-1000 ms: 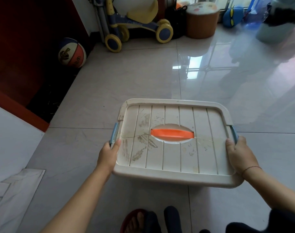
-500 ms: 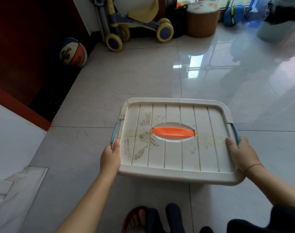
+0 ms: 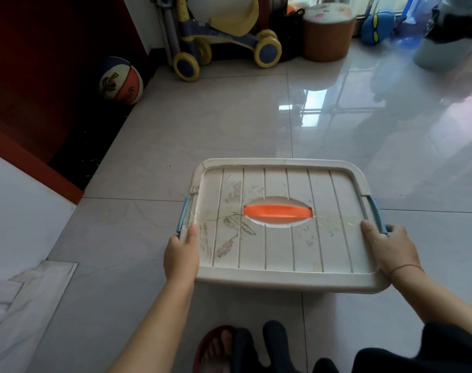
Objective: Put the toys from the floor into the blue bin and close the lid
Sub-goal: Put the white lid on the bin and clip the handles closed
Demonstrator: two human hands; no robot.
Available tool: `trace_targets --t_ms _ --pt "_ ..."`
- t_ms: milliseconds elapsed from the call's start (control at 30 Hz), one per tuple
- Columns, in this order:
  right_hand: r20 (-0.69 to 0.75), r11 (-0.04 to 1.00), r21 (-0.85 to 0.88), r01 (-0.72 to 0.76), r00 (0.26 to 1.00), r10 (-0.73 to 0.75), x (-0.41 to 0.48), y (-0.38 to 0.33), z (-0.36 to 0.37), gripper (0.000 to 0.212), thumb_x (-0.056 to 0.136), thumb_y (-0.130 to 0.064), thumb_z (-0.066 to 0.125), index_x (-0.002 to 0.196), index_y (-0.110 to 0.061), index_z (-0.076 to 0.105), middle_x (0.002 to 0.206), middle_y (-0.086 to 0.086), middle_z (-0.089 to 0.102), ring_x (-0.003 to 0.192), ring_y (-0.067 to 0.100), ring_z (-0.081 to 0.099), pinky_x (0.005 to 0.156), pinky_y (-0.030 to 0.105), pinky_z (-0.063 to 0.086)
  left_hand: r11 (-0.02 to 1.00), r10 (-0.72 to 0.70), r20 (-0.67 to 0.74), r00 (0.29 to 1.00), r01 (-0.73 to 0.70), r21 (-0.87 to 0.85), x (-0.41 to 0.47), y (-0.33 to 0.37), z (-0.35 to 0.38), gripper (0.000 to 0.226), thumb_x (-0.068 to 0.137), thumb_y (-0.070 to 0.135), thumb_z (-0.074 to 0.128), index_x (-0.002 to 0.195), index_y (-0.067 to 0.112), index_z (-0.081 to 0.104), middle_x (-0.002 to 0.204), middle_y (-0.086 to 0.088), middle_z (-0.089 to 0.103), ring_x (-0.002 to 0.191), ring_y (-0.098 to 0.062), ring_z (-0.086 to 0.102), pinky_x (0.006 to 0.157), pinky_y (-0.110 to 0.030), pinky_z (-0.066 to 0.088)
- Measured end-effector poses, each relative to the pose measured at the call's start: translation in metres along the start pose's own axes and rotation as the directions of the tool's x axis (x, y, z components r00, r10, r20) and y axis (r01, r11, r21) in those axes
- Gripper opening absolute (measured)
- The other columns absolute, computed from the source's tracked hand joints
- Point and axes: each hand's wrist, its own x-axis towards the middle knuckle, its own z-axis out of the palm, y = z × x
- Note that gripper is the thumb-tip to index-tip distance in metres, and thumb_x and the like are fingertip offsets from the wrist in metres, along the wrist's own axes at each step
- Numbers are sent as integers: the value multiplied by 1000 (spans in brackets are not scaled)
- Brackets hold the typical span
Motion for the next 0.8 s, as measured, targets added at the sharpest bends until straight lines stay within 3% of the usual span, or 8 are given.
trace_targets --t_ms 100,200,267,333,433,567,700,800 --pt "-14 999 46 18 1000 -17 0 3 1 56 87 -50 54 108 1 55 103 21 61 93 36 56 76 38 42 985 -42 -44 998 34 -167 3 -5 3 49 89 54 50 89 5 58 81 -8 61 69 -22 56 54 -30 39" --pt "9 989 127 73 997 -74 -6 6 0 42 91 -39 54 101 1 59 90 15 60 79 29 53 61 31 37 980 -37 -97 995 17 -198 2 -8 5 45 88 49 56 87 4 59 82 -11 60 75 -29 57 62 -32 38" --pt "27 981 164 103 994 -109 -11 5 -3 33 93 -34 52 97 -2 59 83 11 60 75 26 53 55 28 37 983 -18 -117 993 -3 -182 -1 -7 7 45 89 48 55 87 3 60 79 -11 59 71 -28 54 57 -31 35" --pt "47 975 186 121 990 -132 -14 5 -5 28 94 -30 51 100 -4 58 82 8 59 74 24 54 57 28 40 989 6 -129 992 -25 -146 -4 -8 7 45 90 48 53 86 3 60 74 -8 58 64 -24 52 51 -29 32" --pt "82 976 181 125 987 -142 -15 6 -7 34 94 -30 49 114 -3 54 99 15 61 85 28 56 71 34 44 993 76 -144 987 -88 -80 -9 -10 5 45 92 46 49 86 3 61 68 -4 55 58 -18 48 49 -27 30" --pt "94 988 66 141 985 -146 -11 5 -6 39 96 -32 45 122 -3 47 100 14 56 86 29 52 73 34 39 990 137 -123 983 -134 33 -14 -4 4 43 96 45 42 89 5 58 67 2 49 57 -13 44 49 -25 27" --pt "96 988 -38 150 985 -146 -10 5 -3 44 97 -36 40 123 -1 44 106 20 56 88 30 49 74 35 36 976 139 -37 990 -131 176 0 -8 1 49 96 47 37 107 2 55 99 -14 58 88 -31 55 69 -33 37" --pt "111 989 -2 145 983 -144 -3 4 -4 48 96 -39 41 127 -3 42 122 23 54 104 36 51 87 43 43 992 93 88 992 -100 75 25 -10 -7 65 92 56 38 125 2 49 126 -20 54 112 -35 54 91 -42 45"
